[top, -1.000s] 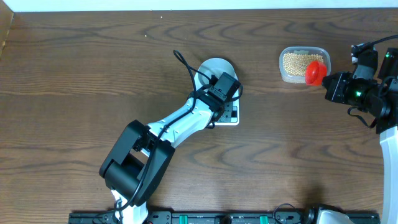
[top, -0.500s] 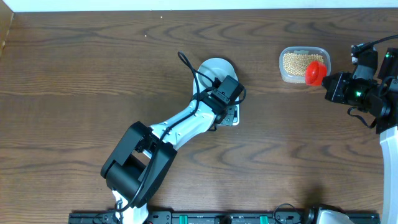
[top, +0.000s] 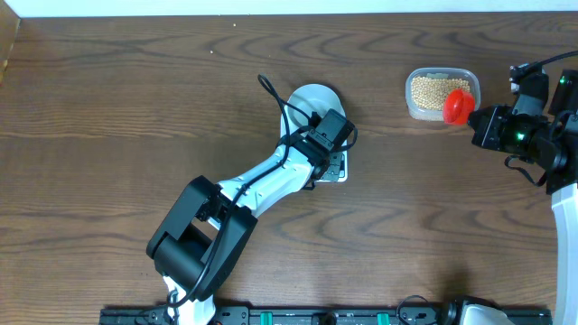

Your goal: Scoop item into bowl and weigh 50g on scale

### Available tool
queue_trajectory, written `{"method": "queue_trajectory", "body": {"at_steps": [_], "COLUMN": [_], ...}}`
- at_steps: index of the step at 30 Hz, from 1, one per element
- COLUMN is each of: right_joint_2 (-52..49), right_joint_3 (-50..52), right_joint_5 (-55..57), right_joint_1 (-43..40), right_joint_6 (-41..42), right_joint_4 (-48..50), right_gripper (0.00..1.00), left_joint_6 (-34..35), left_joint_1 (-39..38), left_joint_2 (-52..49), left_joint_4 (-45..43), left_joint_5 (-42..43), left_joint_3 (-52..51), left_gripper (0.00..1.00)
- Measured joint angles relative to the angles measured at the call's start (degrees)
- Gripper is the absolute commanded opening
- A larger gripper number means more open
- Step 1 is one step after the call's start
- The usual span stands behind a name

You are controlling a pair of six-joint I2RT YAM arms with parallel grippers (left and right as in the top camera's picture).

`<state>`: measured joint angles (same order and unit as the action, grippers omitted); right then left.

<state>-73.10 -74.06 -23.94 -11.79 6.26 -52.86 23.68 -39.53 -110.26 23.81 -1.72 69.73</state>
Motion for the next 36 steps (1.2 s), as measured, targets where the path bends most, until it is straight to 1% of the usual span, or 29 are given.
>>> {"method": "queue_trajectory", "body": {"at_steps": [19,23,27,29,36], "right_joint_2": [0.0,0.0,0.0,0.0,0.0], "right_joint_3": [0.0,0.0,0.0,0.0,0.0], "right_joint_5": [0.0,0.0,0.0,0.02,0.02], "right_joint_1": [0.0,0.0,0.0,0.0,0.0], "right_joint_6": [-0.26,-0.46,-0.46,-0.46,-0.46], "right_joint_4": [-0.02,0.0,0.22,0.22,0.22], "right_gripper": [0.01,0.01,0.01,0.01,0.01], "left_joint_6": [-0.17,-0.2,-0.2,-0.17,-0.17], "left_joint_1": [0.22,0.44,0.44,0.44,0.44], "left_joint_2": [0.02,3.8,12.24,14.36,15.02], "left_joint_4": [0.2,0.61,0.44,0.59,3.34], "left_joint_5": [0.37,0.74,1.18,1.29,1.38], "left_joint_3": [0.17,0.15,0.15,0.15,0.15], "left_gripper": [0.07,0.08,0.07,0.07,0.08]}}
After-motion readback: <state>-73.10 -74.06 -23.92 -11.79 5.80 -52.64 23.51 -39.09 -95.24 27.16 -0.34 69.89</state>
